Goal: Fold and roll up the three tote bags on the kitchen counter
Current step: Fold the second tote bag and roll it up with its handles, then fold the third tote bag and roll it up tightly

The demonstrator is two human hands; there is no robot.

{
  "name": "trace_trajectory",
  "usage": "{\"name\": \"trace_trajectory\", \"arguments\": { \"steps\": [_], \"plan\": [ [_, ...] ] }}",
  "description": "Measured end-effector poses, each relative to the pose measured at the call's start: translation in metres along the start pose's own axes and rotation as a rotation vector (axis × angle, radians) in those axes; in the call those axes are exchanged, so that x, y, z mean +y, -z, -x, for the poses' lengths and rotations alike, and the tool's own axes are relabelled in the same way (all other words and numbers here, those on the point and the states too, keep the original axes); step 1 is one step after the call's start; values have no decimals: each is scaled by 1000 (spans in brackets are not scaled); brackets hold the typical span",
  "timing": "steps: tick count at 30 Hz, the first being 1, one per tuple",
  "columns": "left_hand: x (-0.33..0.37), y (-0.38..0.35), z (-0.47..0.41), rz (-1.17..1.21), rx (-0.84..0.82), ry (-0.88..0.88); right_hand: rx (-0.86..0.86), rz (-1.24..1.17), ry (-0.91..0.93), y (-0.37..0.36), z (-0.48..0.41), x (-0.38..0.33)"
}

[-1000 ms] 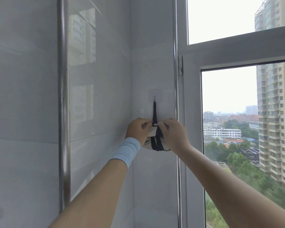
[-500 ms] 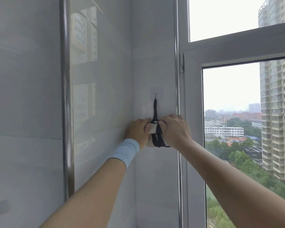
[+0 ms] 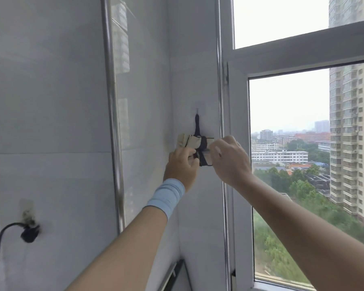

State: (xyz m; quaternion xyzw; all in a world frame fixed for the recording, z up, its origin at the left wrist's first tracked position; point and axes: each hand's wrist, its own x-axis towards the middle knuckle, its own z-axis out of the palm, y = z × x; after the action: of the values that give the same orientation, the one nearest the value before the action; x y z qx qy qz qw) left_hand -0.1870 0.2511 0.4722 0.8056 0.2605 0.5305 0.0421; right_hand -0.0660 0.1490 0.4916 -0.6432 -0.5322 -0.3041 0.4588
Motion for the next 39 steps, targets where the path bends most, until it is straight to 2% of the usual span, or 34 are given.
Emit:
{"name": "trace_trajectory", "arguments": {
  "steps": [3,10,23,27,30,34,36,39],
  "plan": [
    [3,-13,53,67,-112,10,-109,-75,-109,-3,57,6],
    [7,-54,192,163,-505,213,-496,-8,-370,-22,218,50],
    [-21,-167,407,38,-1147,496,-1110,54,-748,-52,458,137],
    [-43,-191,441,-105,-1202,601,-1180,-21,-797,-76,494,152],
    [-61,-203,452,-110,-1208,788,-1260,-55,-797,-100,511,159],
    [-72,-219,454,-72,-1197,1004,-1386,9,-659,-123,525,165],
    [-78,-221,450,-196,-1254,986,-1510,-99,-632,-129,527,164],
    [-81,-223,445,-437,-1541,751,-1857,-318,-690,-129,514,165]
  ]
}}
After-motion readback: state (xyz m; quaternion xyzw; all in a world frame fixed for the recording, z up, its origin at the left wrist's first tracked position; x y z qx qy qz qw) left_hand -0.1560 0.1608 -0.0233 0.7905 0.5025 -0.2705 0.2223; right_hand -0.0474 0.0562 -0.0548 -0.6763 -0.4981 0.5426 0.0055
